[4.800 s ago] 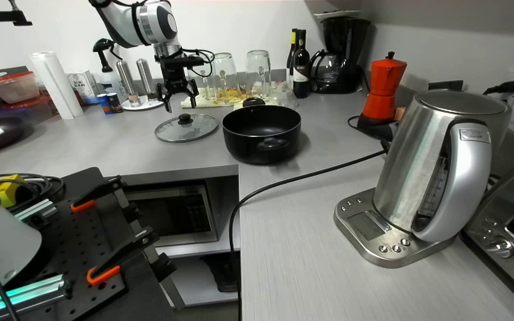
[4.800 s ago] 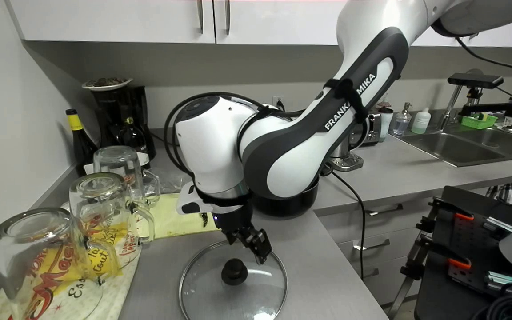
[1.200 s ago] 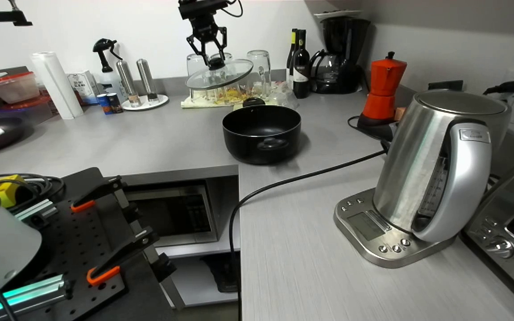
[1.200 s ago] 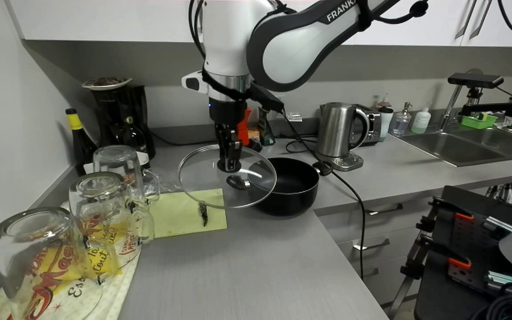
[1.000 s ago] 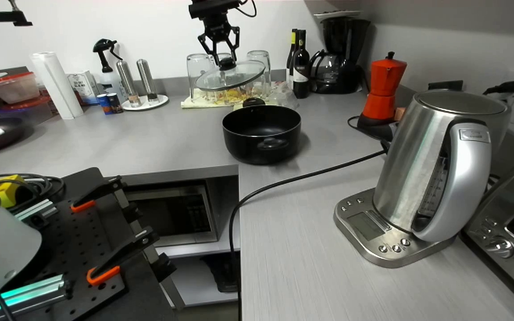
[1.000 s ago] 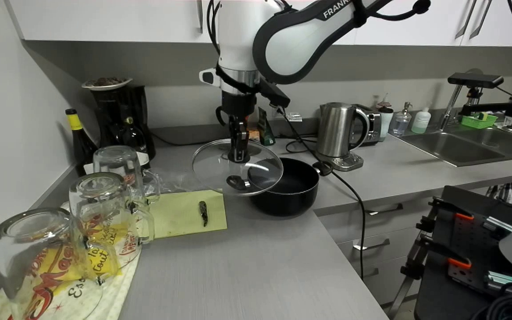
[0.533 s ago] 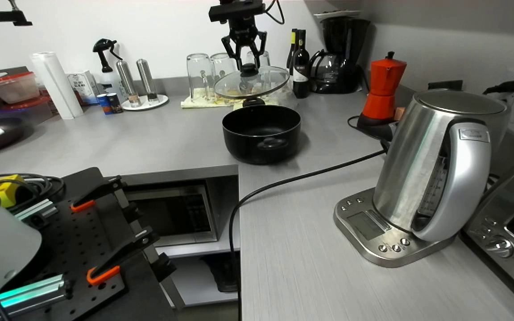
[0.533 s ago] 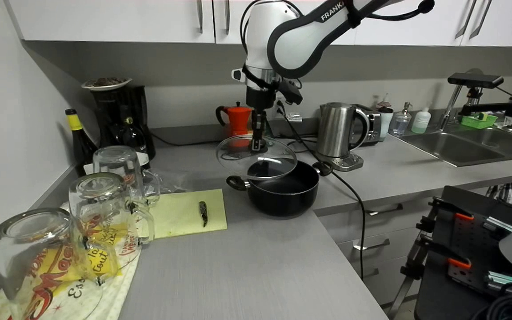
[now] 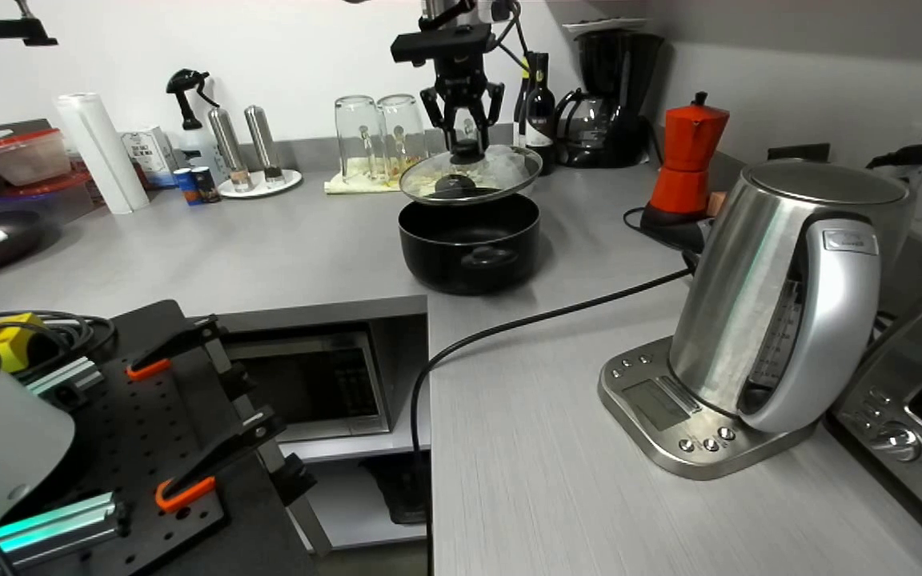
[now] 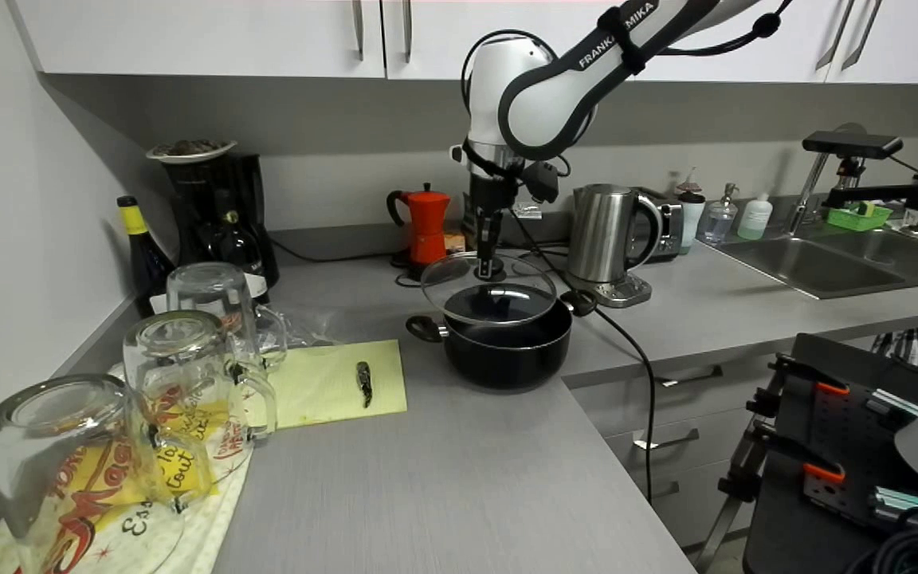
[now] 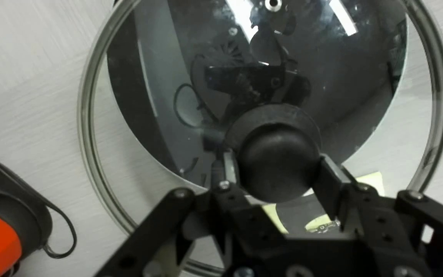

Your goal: Pick up the lid and cover the pot

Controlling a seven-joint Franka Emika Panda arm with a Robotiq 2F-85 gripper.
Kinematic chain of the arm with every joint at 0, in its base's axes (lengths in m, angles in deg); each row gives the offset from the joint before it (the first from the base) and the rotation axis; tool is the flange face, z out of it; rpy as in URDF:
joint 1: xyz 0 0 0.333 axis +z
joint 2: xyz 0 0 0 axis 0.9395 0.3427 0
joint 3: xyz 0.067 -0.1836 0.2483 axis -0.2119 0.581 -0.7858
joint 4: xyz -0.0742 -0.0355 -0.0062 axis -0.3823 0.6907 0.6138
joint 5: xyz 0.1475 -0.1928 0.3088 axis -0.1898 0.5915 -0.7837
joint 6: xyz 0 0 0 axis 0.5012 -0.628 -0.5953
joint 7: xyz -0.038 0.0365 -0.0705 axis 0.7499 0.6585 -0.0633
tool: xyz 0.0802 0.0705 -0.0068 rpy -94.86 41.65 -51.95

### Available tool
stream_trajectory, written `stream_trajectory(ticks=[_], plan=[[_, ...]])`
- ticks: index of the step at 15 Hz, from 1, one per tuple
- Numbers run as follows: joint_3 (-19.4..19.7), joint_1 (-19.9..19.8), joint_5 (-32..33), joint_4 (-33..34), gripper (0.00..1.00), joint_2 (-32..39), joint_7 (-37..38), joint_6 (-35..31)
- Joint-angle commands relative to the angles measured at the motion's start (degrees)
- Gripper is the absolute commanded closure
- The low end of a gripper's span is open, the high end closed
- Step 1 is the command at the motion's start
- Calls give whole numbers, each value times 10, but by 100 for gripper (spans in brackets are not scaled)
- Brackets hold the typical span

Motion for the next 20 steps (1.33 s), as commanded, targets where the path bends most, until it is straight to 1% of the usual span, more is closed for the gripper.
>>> stream_trajectory(ticks=[1, 6, 15, 20], plan=[[6, 2, -13, -20, 75, -6, 18, -31], [6, -6, -22, -37, 75, 2, 25, -67], [-3, -38, -69, -103, 75, -18, 13, -156], [-2, -43, -76, -124, 75, -30, 15, -178]])
